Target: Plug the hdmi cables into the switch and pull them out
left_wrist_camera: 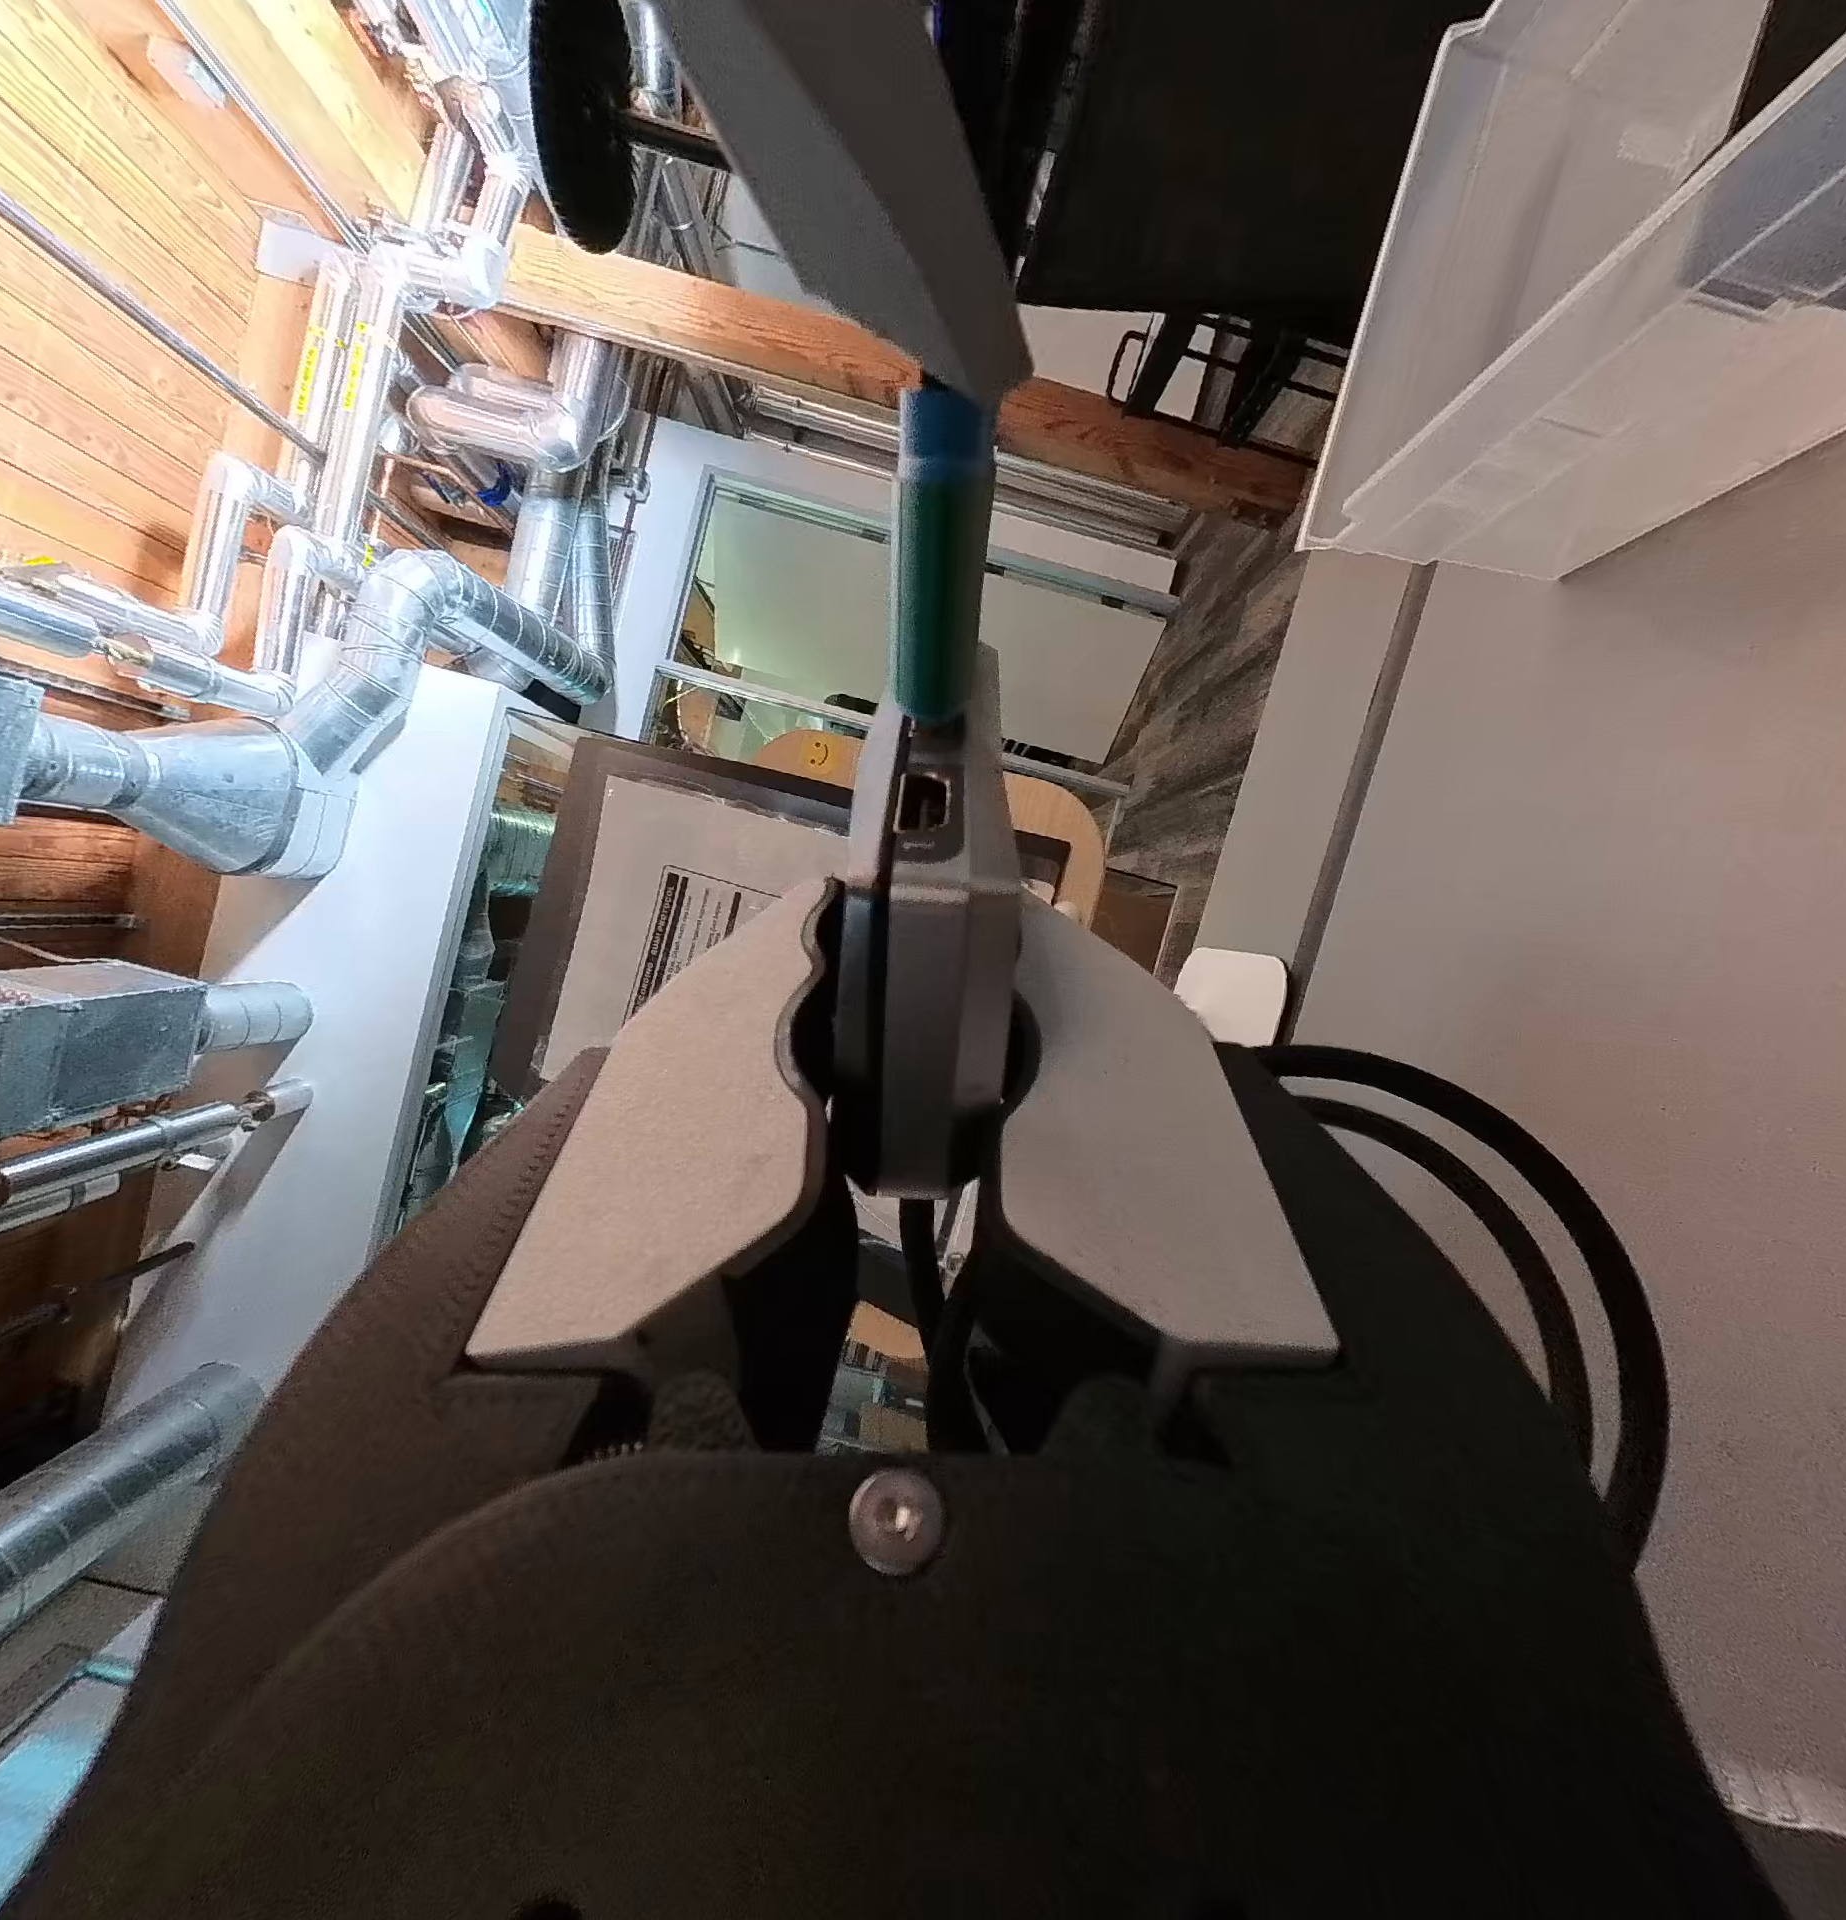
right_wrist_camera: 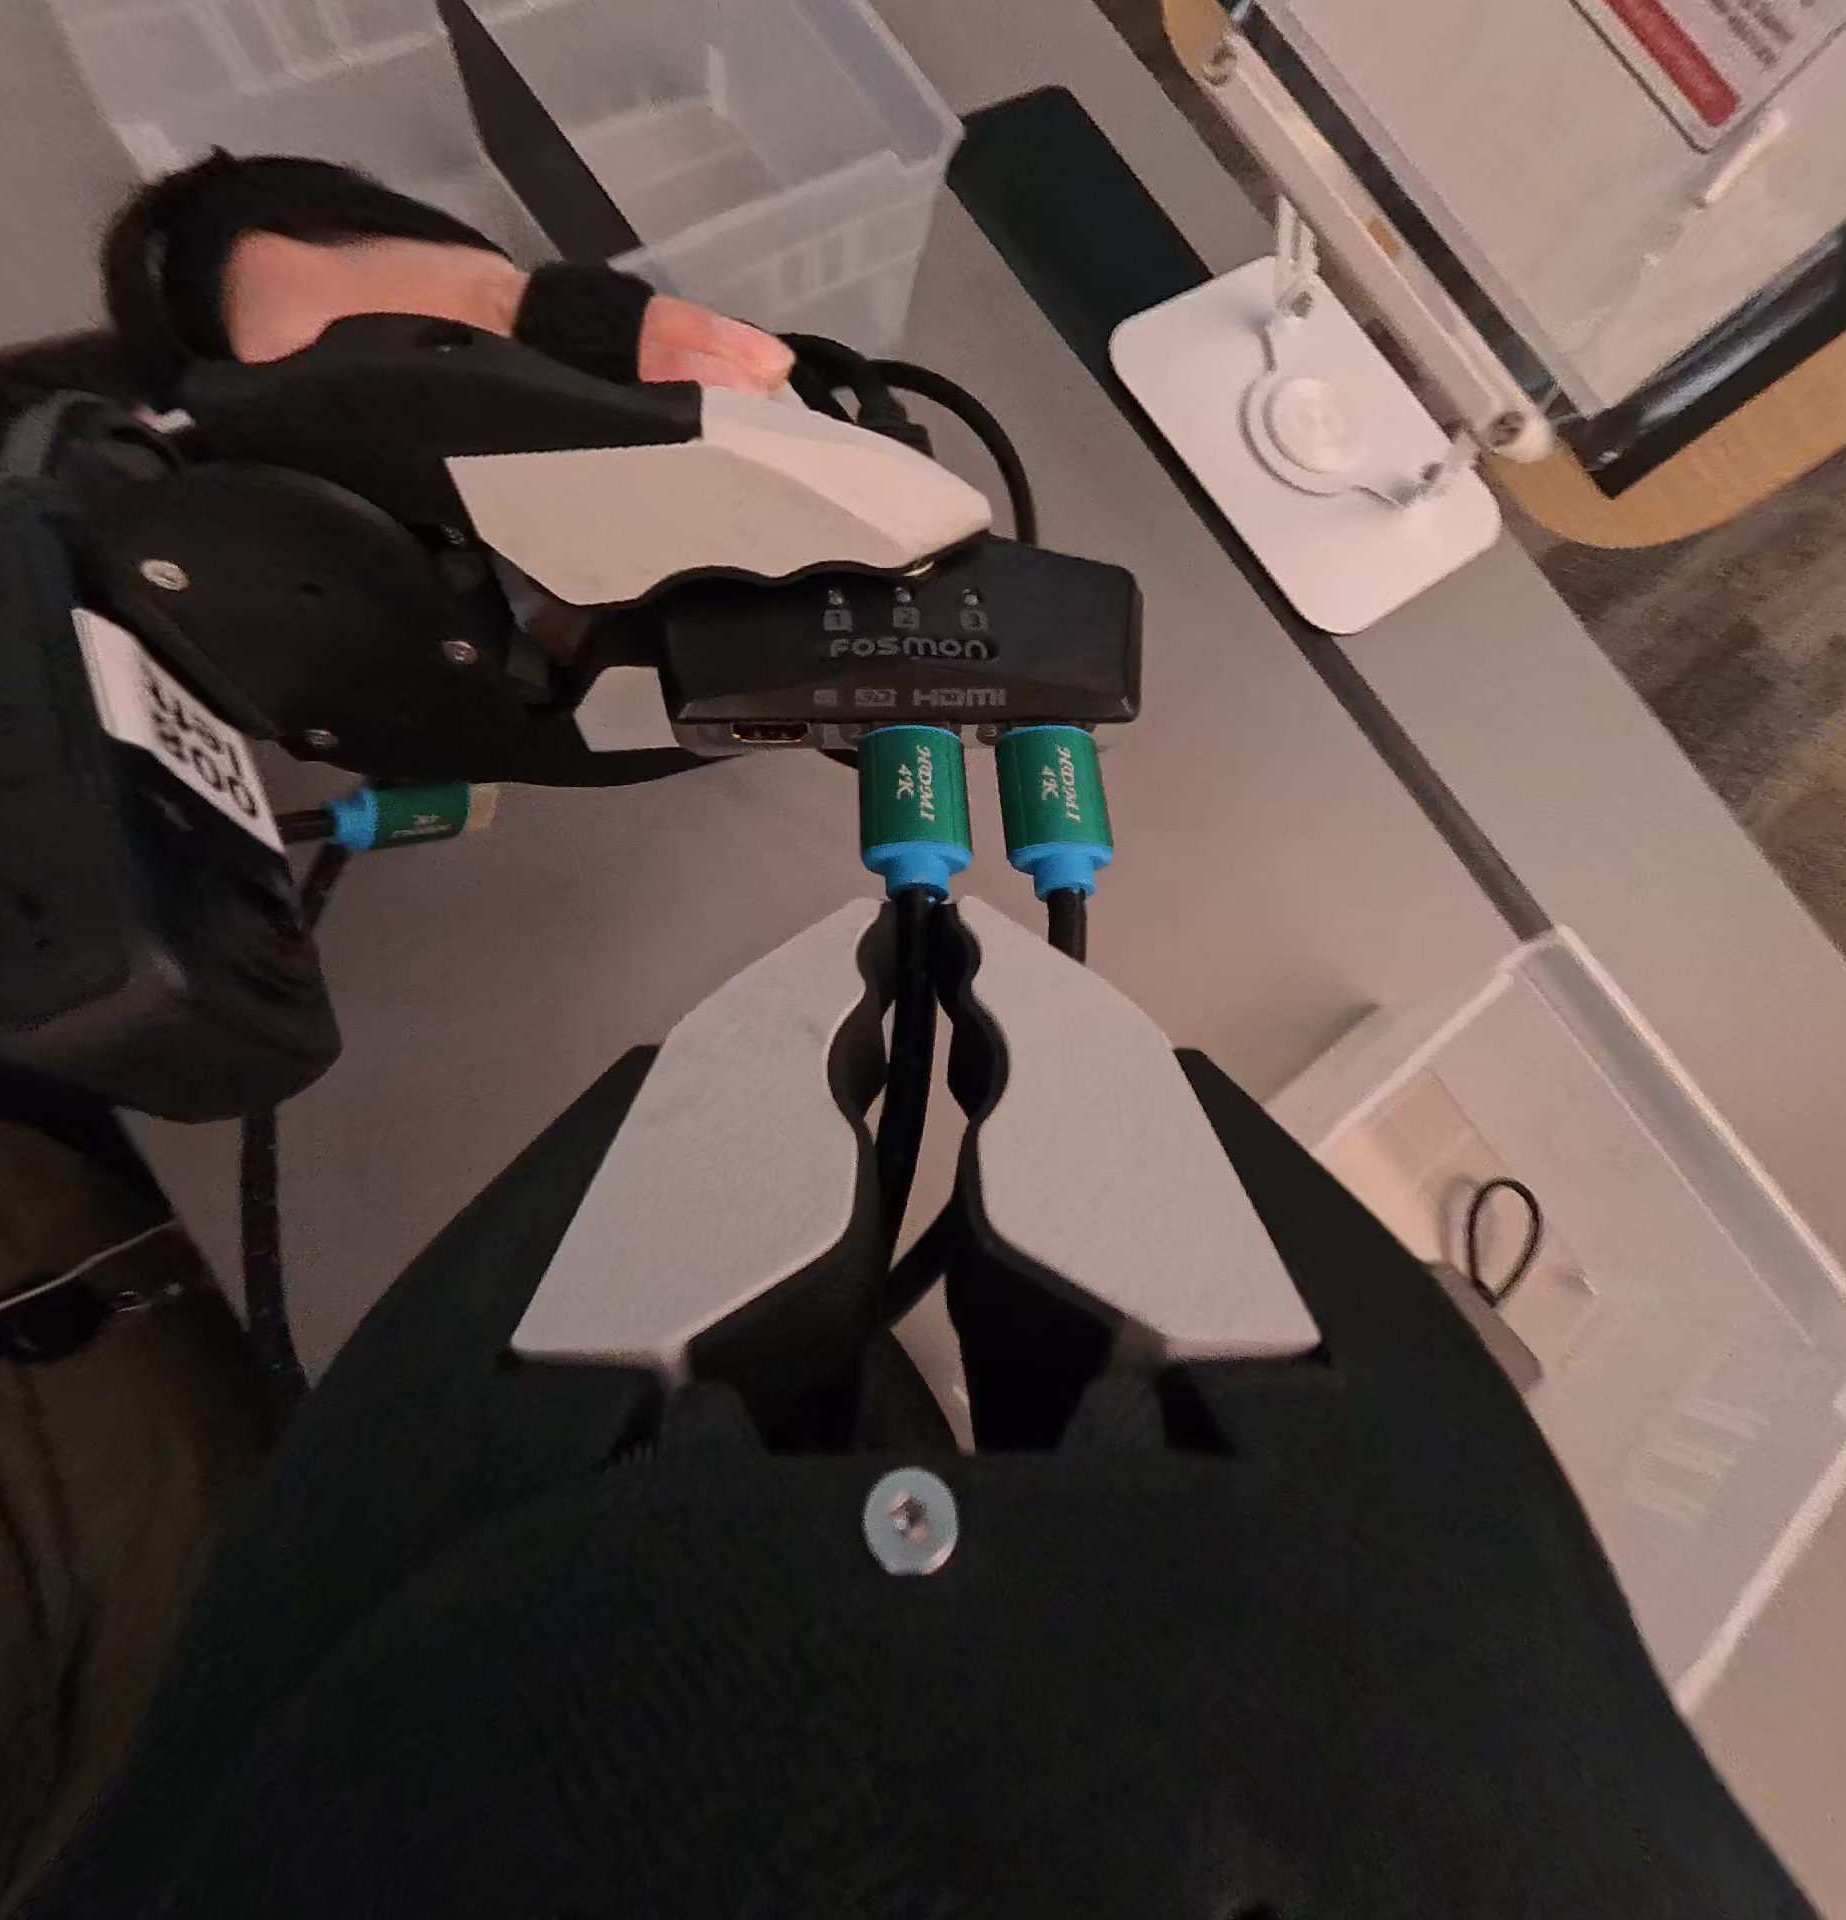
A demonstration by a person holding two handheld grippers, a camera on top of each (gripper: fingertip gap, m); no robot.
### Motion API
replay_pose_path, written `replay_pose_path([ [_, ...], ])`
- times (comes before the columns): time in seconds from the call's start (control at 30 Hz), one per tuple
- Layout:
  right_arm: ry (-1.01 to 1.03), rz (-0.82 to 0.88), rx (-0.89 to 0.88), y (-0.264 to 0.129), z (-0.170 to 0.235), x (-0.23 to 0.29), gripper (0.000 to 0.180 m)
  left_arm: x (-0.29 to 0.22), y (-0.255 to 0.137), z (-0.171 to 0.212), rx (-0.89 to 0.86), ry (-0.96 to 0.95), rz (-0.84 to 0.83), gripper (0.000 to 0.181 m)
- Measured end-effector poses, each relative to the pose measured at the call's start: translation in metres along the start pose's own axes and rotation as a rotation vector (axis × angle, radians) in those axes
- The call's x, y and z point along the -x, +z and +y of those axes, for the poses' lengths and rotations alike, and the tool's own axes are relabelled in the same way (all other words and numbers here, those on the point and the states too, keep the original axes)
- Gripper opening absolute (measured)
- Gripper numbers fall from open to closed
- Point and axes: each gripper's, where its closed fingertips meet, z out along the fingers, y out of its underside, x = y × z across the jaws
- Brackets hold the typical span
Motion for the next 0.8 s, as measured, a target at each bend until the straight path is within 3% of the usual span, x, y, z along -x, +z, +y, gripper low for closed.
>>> replay_pose_path([
  [0.07, -0.020, 0.026, 0.020, 0.000, 0.002, 0.000, 0.008, -0.001, 0.000, 0.000, -0.005, 0.009, 0.003, 0.023],
  [0.3, 0.019, -0.112, -0.014, -0.002, 0.008, -0.003, 0.008, -0.007, 0.003, -0.003, 0.004, 0.047, 0.004, 0.024],
  [0.4, 0.052, -0.048, -0.045, -0.033, 0.020, -0.014, 0.008, -0.006, 0.012, 0.066, 0.300, 0.065, 0.066, 0.024],
  [0.47, 0.080, 0.011, -0.140, -0.059, 0.019, -0.022, 0.008, 0.010, 0.008, 0.075, 0.237, -0.021, 0.042, 0.023],
  [0.6, 0.090, 0.026, -0.207, -0.075, 0.022, -0.036, 0.008, 0.033, 0.000, 0.046, 0.114, -0.083, -0.025, 0.023],
  [0.8, -0.039, -0.112, -0.277, -0.098, 0.056, -0.035, 0.008, 0.058, -0.010, 0.087, 0.240, -0.173, -0.056, 0.023],
])
